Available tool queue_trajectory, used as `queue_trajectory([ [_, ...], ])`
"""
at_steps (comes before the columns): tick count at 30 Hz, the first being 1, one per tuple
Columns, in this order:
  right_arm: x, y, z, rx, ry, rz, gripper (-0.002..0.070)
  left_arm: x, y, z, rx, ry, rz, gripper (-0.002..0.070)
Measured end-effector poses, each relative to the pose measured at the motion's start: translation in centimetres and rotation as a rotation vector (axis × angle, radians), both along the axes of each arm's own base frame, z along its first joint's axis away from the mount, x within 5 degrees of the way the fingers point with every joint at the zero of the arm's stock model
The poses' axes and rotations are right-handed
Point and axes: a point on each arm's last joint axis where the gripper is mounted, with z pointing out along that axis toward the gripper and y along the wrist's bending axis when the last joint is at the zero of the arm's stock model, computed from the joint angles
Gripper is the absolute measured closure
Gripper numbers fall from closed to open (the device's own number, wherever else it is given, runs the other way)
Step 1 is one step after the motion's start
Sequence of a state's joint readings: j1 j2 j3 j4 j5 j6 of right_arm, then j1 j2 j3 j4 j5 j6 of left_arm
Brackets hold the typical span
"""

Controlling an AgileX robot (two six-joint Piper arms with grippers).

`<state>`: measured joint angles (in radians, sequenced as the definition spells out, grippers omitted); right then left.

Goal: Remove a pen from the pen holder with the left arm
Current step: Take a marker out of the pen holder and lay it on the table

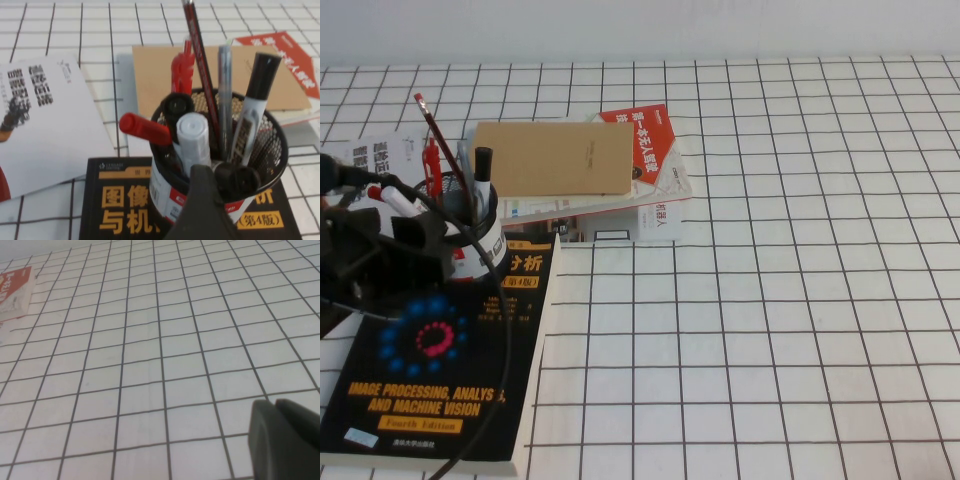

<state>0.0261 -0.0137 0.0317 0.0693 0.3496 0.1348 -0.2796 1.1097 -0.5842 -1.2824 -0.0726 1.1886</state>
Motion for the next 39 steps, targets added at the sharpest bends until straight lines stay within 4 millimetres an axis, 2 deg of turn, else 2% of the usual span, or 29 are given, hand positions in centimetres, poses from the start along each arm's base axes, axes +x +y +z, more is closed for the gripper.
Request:
queue_trajectory([
  [11, 0.0, 0.0, 0.0, 0.000, 0.000, 0.000, 0.0693, 1.7, -0.4, -3.1, 0.038, 0.122, 0.014, 0.0249],
  [20, 0.0, 0.0, 0.0, 0.000, 0.000, 0.000, 0.0692, 1.9, -0.2, -3.2, 0.049, 0.119, 0.037, 0.0341],
  [39, 0.0, 0.0, 0.0, 0.000, 0.000, 0.000, 0.0692, -1.0, 1.6, 2.4, 0.125, -0.160, 0.091, 0.0349],
])
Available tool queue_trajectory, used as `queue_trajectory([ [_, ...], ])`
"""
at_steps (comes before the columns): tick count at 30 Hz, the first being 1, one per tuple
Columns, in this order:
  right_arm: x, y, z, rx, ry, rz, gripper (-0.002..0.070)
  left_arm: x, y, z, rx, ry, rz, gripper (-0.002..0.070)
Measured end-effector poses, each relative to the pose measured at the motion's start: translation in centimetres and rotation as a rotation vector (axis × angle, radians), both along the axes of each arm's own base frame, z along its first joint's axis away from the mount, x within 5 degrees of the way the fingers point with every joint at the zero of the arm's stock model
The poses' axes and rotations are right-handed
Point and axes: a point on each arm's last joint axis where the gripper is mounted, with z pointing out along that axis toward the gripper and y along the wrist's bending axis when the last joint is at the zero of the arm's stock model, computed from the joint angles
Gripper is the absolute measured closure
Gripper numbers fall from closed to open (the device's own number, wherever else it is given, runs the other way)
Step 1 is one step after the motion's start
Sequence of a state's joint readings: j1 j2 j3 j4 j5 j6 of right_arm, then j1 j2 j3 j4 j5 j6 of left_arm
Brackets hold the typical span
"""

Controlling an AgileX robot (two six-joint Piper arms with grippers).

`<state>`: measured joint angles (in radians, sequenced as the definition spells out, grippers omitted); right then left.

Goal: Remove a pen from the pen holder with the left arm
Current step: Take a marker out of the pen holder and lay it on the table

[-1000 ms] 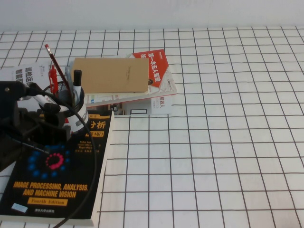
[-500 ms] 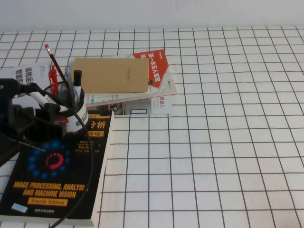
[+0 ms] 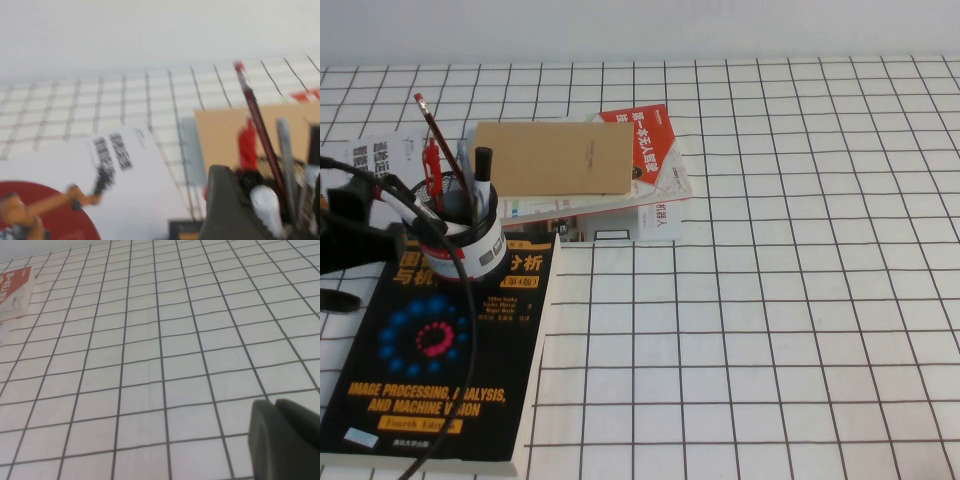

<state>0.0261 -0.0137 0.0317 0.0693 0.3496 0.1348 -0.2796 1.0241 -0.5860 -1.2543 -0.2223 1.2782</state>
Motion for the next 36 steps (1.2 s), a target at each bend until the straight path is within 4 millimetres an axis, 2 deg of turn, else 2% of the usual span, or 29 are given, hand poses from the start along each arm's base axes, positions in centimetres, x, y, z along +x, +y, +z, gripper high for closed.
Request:
queue_trajectory([
  [2, 0.0, 0.0, 0.0, 0.000, 0.000, 0.000, 0.0693, -0.4, 0.5, 1.2, -0.003, -0.057, 0.038, 0.0349],
  [5, 0.0, 0.0, 0.0, 0.000, 0.000, 0.000, 0.0692, -1.3, 1.0, 4.2, -0.035, -0.175, 0.067, 0.0349],
  [7, 0.0, 0.0, 0.0, 0.000, 0.000, 0.000, 0.0693, -1.9, 0.8, 6.4, -0.066, -0.238, 0.027, 0.0349],
  [10, 0.0, 0.0, 0.0, 0.000, 0.000, 0.000, 0.0692, -2.2, -0.4, 7.9, -0.097, -0.242, -0.108, 0.0349],
  [13, 0.0, 0.0, 0.0, 0.000, 0.000, 0.000, 0.0692, -1.6, -1.5, 7.2, -0.093, -0.183, -0.199, 0.0349],
  [20, 0.0, 0.0, 0.0, 0.000, 0.000, 0.000, 0.0692, 0.4, -2.9, 4.7, -0.074, -0.049, -0.285, 0.0349],
  [36, 0.0, 0.0, 0.0, 0.000, 0.000, 0.000, 0.0693, 0.1, -3.7, 4.2, -0.037, -0.008, -0.389, 0.0349],
])
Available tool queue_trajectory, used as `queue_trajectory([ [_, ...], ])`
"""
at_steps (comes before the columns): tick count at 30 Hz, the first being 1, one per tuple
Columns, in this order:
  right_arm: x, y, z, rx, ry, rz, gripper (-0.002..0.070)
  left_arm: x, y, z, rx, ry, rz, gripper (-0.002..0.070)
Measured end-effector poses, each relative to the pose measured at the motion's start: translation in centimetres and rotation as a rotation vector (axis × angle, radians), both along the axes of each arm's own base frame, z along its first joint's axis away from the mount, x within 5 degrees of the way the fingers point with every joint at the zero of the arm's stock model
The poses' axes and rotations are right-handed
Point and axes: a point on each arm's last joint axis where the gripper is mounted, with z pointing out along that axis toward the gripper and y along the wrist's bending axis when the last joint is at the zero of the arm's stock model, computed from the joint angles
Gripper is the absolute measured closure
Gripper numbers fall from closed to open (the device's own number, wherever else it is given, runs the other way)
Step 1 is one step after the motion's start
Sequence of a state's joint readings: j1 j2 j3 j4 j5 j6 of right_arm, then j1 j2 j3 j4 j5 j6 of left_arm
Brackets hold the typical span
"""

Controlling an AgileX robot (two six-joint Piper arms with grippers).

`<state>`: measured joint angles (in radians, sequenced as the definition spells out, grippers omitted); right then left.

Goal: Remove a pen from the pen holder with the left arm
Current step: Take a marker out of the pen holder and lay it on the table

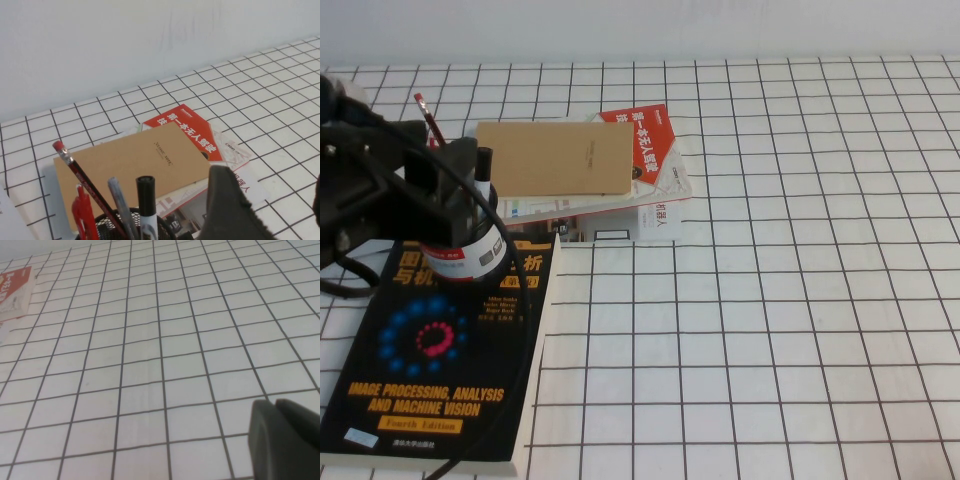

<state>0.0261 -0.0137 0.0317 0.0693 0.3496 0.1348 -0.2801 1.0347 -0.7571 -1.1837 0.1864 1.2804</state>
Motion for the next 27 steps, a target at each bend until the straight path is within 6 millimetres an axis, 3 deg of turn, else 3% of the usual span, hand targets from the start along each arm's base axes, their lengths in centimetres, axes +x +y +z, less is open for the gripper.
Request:
queue_trajectory([
  [13, 0.0, 0.0, 0.0, 0.000, 0.000, 0.000, 0.0693, -0.3, -0.3, -0.5, 0.040, 0.039, -0.050, 0.0349],
  [20, 0.0, 0.0, 0.0, 0.000, 0.000, 0.000, 0.0692, 0.2, 1.4, -2.1, -0.093, 0.243, 0.222, 0.0349],
  [23, 0.0, 0.0, 0.0, 0.000, 0.000, 0.000, 0.0692, 0.4, 1.9, -2.5, -0.084, 0.175, 0.267, 0.0349],
  [27, 0.0, 0.0, 0.0, 0.000, 0.000, 0.000, 0.0692, 0.3, 1.2, -3.0, -0.059, 0.024, 0.160, 0.0349],
])
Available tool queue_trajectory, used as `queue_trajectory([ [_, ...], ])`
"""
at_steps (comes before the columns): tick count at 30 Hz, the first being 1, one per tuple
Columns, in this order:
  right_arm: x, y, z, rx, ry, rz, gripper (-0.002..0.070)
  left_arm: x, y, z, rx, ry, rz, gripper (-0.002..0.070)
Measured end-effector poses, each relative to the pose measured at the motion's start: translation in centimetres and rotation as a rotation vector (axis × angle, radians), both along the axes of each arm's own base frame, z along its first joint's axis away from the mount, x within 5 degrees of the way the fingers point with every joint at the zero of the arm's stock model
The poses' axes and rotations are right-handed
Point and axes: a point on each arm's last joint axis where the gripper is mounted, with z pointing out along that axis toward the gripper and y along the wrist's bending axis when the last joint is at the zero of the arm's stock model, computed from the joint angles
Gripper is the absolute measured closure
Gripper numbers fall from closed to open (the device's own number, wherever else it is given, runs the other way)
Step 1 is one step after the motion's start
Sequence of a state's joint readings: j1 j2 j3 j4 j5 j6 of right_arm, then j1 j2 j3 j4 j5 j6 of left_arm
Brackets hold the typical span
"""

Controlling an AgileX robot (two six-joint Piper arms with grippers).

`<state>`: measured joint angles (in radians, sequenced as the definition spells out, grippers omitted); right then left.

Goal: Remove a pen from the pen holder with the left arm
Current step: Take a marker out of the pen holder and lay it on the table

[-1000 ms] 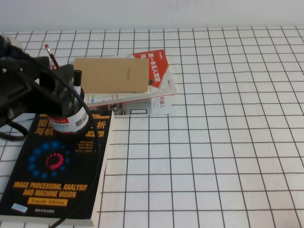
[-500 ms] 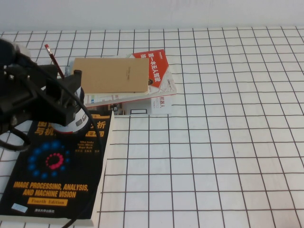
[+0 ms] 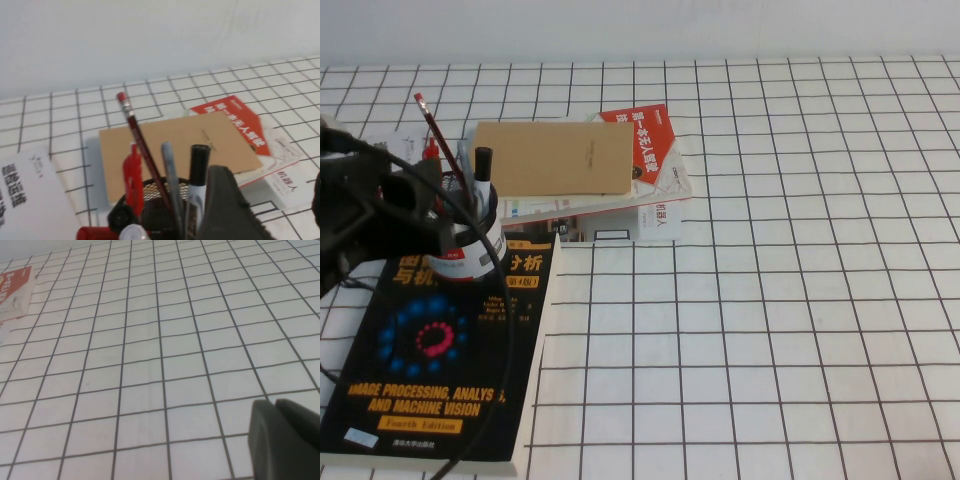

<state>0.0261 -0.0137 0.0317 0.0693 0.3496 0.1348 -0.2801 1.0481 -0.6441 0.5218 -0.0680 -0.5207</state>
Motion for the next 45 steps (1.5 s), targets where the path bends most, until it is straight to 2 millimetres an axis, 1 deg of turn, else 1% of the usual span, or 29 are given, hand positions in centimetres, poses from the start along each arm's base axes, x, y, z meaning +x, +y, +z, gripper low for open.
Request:
queue_trajectory([
  [3, 0.0, 0.0, 0.0, 0.000, 0.000, 0.000, 0.0693, -0.4, -0.4, -0.8, 0.023, -0.036, -0.061, 0.0349],
  [5, 0.0, 0.0, 0.0, 0.000, 0.000, 0.000, 0.0692, -0.5, -0.2, -1.4, 0.032, -0.023, -0.059, 0.0349],
  [12, 0.0, 0.0, 0.0, 0.000, 0.000, 0.000, 0.0693, -0.5, 2.2, -3.5, 0.020, 0.035, 0.048, 0.0345],
  [14, 0.0, 0.0, 0.0, 0.000, 0.000, 0.000, 0.0692, -0.5, 3.0, -3.8, 0.015, 0.047, 0.082, 0.0321],
  [19, 0.0, 0.0, 0.0, 0.000, 0.000, 0.000, 0.0692, -0.9, 4.4, -5.1, -0.001, 0.066, 0.141, 0.0191],
  [23, 0.0, 0.0, 0.0, 0.000, 0.000, 0.000, 0.0692, -1.5, 4.4, -6.0, -0.008, 0.022, 0.088, 0.0157],
  [27, 0.0, 0.0, 0.0, 0.000, 0.000, 0.000, 0.0693, -2.0, 4.2, -6.2, 0.004, -0.077, 0.010, 0.0152],
  [32, 0.0, 0.0, 0.0, 0.000, 0.000, 0.000, 0.0693, -2.0, 4.8, -5.8, 0.006, -0.144, 0.011, 0.0152],
  [38, 0.0, 0.0, 0.0, 0.000, 0.000, 0.000, 0.0693, -1.8, 4.6, -5.4, -0.028, -0.192, -0.018, 0.0156],
  [41, 0.0, 0.0, 0.0, 0.000, 0.000, 0.000, 0.0693, -1.1, 4.5, -6.1, -0.067, -0.180, -0.028, 0.0181],
  [45, 0.0, 0.0, 0.0, 0.000, 0.000, 0.000, 0.0692, 0.1, 4.4, -7.4, -0.117, -0.146, -0.047, 0.0235],
])
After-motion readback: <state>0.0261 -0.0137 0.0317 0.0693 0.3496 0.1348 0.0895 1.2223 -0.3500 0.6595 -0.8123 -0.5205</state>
